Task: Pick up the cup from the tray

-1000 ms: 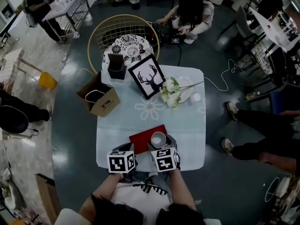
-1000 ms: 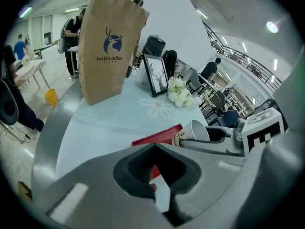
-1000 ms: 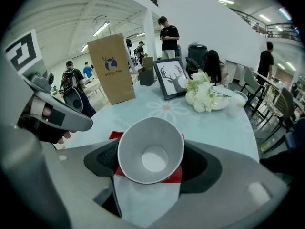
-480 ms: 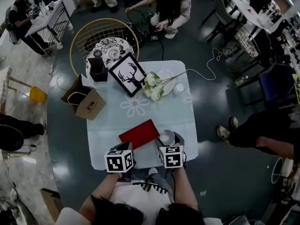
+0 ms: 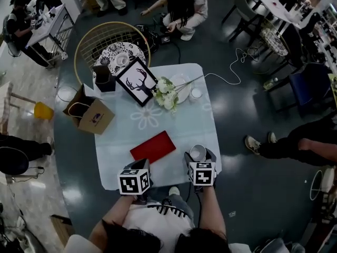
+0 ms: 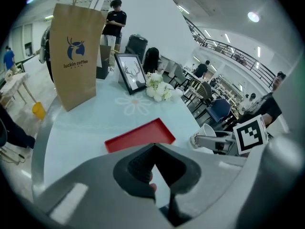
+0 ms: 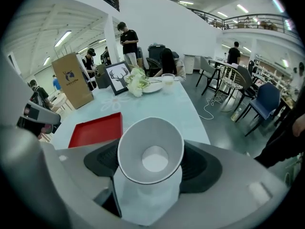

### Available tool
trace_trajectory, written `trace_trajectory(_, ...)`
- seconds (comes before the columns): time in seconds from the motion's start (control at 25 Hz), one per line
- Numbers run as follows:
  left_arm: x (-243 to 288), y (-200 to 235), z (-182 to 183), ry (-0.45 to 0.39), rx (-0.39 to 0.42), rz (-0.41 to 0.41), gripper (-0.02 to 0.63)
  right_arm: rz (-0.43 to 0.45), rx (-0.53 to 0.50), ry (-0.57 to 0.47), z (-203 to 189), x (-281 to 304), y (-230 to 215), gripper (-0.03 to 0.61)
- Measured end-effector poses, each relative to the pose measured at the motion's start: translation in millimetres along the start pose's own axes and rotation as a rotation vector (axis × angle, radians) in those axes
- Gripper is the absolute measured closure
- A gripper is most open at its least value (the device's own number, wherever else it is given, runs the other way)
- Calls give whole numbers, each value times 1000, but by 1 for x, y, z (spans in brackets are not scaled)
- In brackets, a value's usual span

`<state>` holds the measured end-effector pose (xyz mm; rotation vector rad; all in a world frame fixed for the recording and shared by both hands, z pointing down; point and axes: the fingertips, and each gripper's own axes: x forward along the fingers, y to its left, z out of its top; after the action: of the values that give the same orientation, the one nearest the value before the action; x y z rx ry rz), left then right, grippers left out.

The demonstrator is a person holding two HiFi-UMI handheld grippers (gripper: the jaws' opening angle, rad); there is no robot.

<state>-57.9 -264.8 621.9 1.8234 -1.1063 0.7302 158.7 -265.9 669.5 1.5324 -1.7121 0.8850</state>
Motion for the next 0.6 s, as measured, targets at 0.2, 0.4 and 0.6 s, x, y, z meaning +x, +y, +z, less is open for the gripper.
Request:
trace_trajectory(0.2, -3, -2, -2, -7, -5, 20, 614, 5, 19, 12, -12, 4, -7, 189)
trace_trajectory(0.4, -7, 1, -7, -11, -22, 52, 614, 10, 6, -13, -10, 4, -9, 170)
trace_trajectory(0.6, -10, 3, -13, -15, -24, 70, 614, 27, 27, -49, -3, 0, -8, 106)
